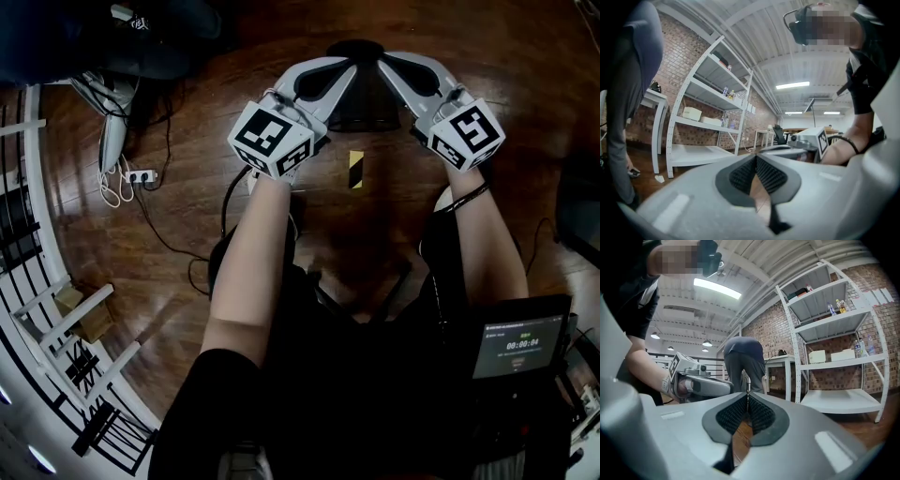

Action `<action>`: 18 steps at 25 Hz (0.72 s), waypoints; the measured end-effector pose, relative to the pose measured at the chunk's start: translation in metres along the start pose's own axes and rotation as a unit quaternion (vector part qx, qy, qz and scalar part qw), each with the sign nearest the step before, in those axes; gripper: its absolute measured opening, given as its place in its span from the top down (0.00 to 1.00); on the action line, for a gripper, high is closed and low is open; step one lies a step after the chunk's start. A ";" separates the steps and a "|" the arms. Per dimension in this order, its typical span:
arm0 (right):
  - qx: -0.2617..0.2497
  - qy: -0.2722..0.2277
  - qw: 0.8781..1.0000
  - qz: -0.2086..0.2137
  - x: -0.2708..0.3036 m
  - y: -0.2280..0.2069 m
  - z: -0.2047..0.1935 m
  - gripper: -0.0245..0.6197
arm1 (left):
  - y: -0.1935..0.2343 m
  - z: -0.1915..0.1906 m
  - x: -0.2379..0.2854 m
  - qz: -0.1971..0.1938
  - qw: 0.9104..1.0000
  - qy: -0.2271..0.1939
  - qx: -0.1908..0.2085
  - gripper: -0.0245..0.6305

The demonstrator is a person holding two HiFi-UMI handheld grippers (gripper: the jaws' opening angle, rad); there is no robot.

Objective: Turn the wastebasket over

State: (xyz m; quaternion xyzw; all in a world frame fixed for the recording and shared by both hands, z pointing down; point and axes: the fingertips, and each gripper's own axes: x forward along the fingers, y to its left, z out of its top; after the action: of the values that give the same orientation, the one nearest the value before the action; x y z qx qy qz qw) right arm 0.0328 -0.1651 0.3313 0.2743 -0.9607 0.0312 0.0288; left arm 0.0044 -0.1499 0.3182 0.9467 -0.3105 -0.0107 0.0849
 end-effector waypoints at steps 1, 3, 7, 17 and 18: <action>0.000 0.002 1.000 -0.003 0.002 -0.005 -0.001 0.95 | 0.004 0.001 0.003 -0.001 1.000 0.001 0.000 0.96; 0.002 0.009 1.000 -0.008 0.004 -0.014 -0.003 0.95 | 0.010 0.003 0.006 -0.002 1.000 0.001 -0.002 0.96; 0.010 0.016 1.000 -0.017 0.004 -0.023 -0.012 0.95 | 0.017 0.001 0.014 -0.007 1.000 -0.002 -0.013 0.96; 0.053 0.065 0.995 -0.048 -0.002 -0.027 -0.064 0.95 | 0.019 -0.004 0.006 -0.009 1.000 0.013 -0.002 0.96; 0.062 0.070 0.994 -0.053 -0.003 -0.026 -0.071 0.95 | 0.018 -0.004 0.004 -0.009 1.000 0.013 0.000 0.96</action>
State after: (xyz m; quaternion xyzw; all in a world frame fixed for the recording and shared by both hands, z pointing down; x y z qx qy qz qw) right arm 0.0521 -0.1799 0.4034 0.3228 -0.9368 0.1079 0.0803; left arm -0.0028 -0.1664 0.3250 0.9497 -0.3004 0.0010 0.0886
